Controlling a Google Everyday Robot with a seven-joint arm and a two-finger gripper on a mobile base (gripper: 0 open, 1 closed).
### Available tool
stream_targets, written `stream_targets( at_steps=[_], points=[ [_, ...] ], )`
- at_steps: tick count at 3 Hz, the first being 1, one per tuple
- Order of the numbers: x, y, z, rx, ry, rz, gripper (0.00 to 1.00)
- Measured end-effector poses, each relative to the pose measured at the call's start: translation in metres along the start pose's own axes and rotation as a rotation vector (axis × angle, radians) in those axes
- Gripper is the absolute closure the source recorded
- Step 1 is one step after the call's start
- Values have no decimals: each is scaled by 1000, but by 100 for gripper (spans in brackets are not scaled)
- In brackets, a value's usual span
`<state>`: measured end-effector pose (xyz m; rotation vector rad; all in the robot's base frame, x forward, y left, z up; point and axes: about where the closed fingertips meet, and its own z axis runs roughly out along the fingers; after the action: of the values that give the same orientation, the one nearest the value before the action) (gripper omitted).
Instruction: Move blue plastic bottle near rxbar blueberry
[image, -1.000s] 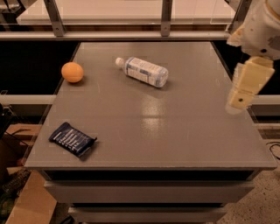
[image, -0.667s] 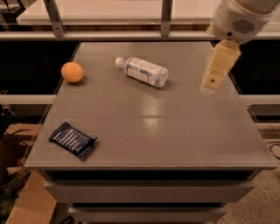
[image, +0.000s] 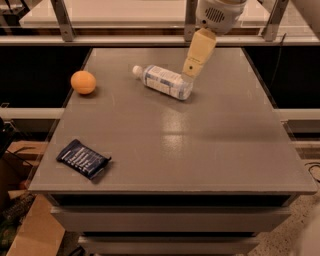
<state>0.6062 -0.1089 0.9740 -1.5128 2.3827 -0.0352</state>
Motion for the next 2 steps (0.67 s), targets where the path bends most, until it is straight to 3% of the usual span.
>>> stream_targets(
  at_steps=[2],
  points=[
    [-15, -2, 8, 23, -1, 108, 0]
  ],
)
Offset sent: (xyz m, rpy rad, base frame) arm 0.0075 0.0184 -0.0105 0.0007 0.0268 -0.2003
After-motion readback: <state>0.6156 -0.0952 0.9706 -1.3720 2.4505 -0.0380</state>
